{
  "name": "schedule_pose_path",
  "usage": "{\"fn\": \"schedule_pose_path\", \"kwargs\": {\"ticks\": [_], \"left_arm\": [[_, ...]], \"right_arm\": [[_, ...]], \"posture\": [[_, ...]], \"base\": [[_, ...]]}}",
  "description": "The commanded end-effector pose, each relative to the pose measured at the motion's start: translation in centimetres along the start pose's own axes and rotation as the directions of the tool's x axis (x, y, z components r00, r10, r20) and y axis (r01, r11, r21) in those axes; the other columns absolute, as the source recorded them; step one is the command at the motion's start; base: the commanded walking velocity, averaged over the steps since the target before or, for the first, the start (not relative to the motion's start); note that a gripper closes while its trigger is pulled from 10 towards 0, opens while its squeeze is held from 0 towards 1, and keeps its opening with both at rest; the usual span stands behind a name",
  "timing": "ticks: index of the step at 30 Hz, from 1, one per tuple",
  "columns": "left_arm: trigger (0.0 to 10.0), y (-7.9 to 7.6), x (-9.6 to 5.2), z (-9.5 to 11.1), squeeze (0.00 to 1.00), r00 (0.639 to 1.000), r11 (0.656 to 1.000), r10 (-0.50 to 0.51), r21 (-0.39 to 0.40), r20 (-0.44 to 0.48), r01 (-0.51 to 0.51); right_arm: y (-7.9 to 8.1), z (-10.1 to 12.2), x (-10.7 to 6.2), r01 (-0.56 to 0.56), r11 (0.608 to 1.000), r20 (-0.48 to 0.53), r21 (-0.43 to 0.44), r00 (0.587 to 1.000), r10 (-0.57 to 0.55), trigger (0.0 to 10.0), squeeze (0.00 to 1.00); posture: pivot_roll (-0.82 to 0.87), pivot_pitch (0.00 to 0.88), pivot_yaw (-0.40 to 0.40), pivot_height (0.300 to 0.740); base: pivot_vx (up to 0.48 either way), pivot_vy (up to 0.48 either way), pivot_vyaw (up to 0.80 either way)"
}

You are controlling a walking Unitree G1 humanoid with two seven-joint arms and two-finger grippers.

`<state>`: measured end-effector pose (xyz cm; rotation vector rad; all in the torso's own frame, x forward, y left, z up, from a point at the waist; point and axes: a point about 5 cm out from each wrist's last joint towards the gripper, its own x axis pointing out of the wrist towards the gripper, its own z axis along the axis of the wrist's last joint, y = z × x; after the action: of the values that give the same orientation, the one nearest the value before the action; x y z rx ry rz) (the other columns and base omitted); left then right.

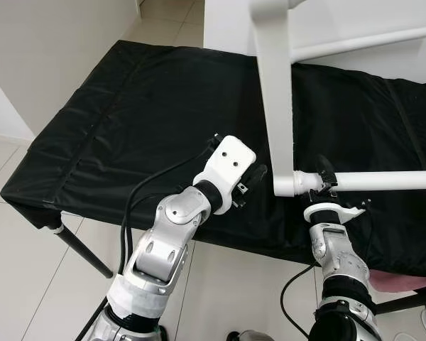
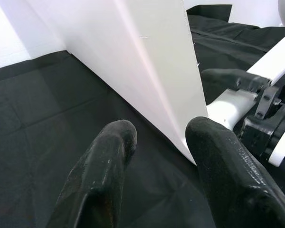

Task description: Building children table

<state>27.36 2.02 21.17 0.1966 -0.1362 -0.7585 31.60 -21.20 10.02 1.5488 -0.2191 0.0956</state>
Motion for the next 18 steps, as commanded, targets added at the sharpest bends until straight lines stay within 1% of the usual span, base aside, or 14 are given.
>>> {"fn": "schedule_pose_path", "kwargs": {"ticks": [1, 5, 8, 10, 11, 12, 13, 14, 15, 16, 17, 18], "left_arm": [[10.0, 0.4, 0.0, -0.4, 0.00, 0.995, 0.995, 0.099, -0.005, -0.022, -0.099], [10.0, 0.3, 0.0, -0.4, 0.00, 0.995, 0.995, 0.100, -0.005, -0.023, -0.100], [10.0, 0.3, -0.1, -0.5, 0.00, 0.996, 0.996, 0.091, -0.001, -0.026, -0.091], [10.0, 0.3, -0.1, -0.5, 0.00, 0.996, 0.996, 0.088, 0.002, -0.027, -0.088], [10.0, 0.4, -0.2, -0.6, 0.00, 0.995, 0.996, 0.090, 0.004, -0.030, -0.090], [10.0, 0.4, -0.2, -0.6, 0.00, 0.995, 0.996, 0.090, 0.004, -0.030, -0.090], [10.0, 0.6, -0.2, -0.7, 0.00, 0.995, 0.995, 0.096, 0.009, -0.035, -0.096], [10.0, 0.6, -0.2, -0.7, 0.00, 0.995, 0.995, 0.096, 0.009, -0.035, -0.096], [10.0, 0.6, -0.2, -0.7, 0.00, 0.995, 0.995, 0.098, 0.011, -0.036, -0.097], [10.0, 0.6, -0.2, -0.7, 0.00, 0.995, 0.995, 0.098, 0.011, -0.036, -0.097], [10.0, 0.7, -0.2, -0.7, 0.00, 0.994, 0.995, 0.099, 0.011, -0.036, -0.099], [10.0, 0.7, -0.2, -0.7, 0.00, 0.994, 0.995, 0.099, 0.011, -0.036, -0.099]], "right_arm": [[-2.0, -0.7, -1.3, 0.091, 0.996, -0.030, -0.008, 0.995, -0.091, 10.0, 0.00], [-2.1, -0.5, -1.5, 0.091, 0.996, -0.020, 0.008, 0.996, -0.091, 10.0, 0.00], [-3.1, 0.2, -2.5, 0.131, 0.991, 0.002, 0.010, 0.991, -0.131, 10.0, 0.00], [-3.4, 0.4, -2.7, 0.142, 0.990, 0.007, 0.010, 0.990, -0.142, 10.0, 0.00], [-3.9, 1.2, -3.1, 0.163, 0.982, 0.064, 0.092, 0.983, -0.169, 10.0, 0.00], [-3.9, 1.2, -3.1, 0.163, 0.982, 0.064, 0.092, 0.983, -0.169, 10.0, 0.00], [-5.2, 3.3, -4.3, 0.163, 0.945, 0.204, 0.283, 0.953, -0.226, 10.0, 0.00], [-5.2, 3.3, -4.3, 0.163, 0.945, 0.204, 0.283, 0.953, -0.226, 10.0, 0.00], [-5.5, 3.7, -4.6, 0.154, 0.932, 0.236, 0.327, 0.942, -0.239, 10.0, 0.00], [-5.5, 3.7, -4.6, 0.154, 0.932, 0.236, 0.327, 0.942, -0.239, 10.0, 0.00], [-5.6, 4.0, -4.8, 0.135, 0.923, 0.259, 0.359, 0.936, -0.237, 10.0, 0.00], [-5.6, 4.0, -4.8, 0.135, 0.923, 0.259, 0.359, 0.936, -0.237, 10.0, 0.00]], "posture": [[-0.04, 0.118, 0.021, 0.740], [-0.04, 0.118, 0.021, 0.740], [-0.04, 0.116, 0.024, 0.740], [-0.04, 0.116, 0.024, 0.740], [-0.04, 0.115, 0.030, 0.740], [-0.04, 0.115, 0.030, 0.740], [-0.05, 0.114, 0.037, 0.740], [-0.05, 0.114, 0.037, 0.740], [-0.04, 0.114, 0.039, 0.740], [-0.04, 0.114, 0.039, 0.740], [-0.04, 0.114, 0.050, 0.740], [-0.04, 0.114, 0.050, 0.740]], "base": [[0.000, 0.000, 0.00], [0.000, 0.000, 0.00], [0.000, 0.000, 0.00], [0.000, 0.000, 0.00], [0.000, 0.000, 0.00], [0.000, 0.000, 0.00], [0.000, 0.000, 0.00], [0.000, 0.000, 0.00], [0.000, 0.000, 0.00], [0.000, 0.000, 0.00], [0.000, 0.000, 0.00], [0.000, 0.000, 0.00]]}}
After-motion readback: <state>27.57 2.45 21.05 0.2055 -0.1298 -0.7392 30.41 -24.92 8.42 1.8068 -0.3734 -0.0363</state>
